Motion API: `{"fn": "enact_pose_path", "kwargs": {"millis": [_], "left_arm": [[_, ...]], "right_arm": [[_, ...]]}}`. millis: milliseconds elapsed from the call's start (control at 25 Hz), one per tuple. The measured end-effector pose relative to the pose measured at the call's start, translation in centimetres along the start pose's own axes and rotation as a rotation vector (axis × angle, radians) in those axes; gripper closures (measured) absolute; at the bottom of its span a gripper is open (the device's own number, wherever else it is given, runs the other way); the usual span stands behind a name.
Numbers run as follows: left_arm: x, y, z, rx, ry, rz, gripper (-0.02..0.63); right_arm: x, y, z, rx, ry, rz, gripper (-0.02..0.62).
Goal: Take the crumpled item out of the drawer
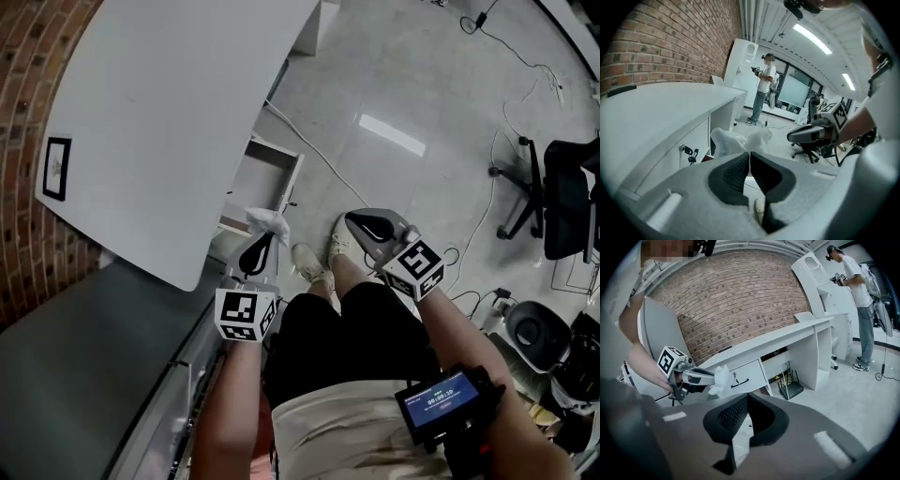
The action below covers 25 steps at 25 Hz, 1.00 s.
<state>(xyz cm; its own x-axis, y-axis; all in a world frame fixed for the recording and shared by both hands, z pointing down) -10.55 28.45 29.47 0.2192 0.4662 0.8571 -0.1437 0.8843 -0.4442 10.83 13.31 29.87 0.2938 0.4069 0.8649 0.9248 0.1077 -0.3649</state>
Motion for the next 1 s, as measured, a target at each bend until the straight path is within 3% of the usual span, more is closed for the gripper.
{"fn": "enact_pose_path", "kwargs": {"millis": [360, 1000], "left_arm": [[-4.3, 4.0, -2.3, 0.043, 0.002, -0.041, 0.592], [-10.4, 10.7, -4.0, -0.01, -0.016, -0.134, 0.592]], "right_arm": [[-3.0, 1.2, 3.3, 0.017, 0.01, -0.013, 0.588], [-12.1, 4.4, 5.9, 0.01, 0.104, -0.086, 0.588]]}}
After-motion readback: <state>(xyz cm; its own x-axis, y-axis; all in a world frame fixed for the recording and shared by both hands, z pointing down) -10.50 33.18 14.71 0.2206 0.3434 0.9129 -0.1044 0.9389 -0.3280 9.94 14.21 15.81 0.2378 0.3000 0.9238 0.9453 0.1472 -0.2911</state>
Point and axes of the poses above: the fingertips, and each gripper's own axes: y backward along the fingers, z to its left, x out of its underside, the point moved 10 cm from there along y, backward along the fingers, and after that the axes turned 10 degrees about -z, right-handed, at the moved point
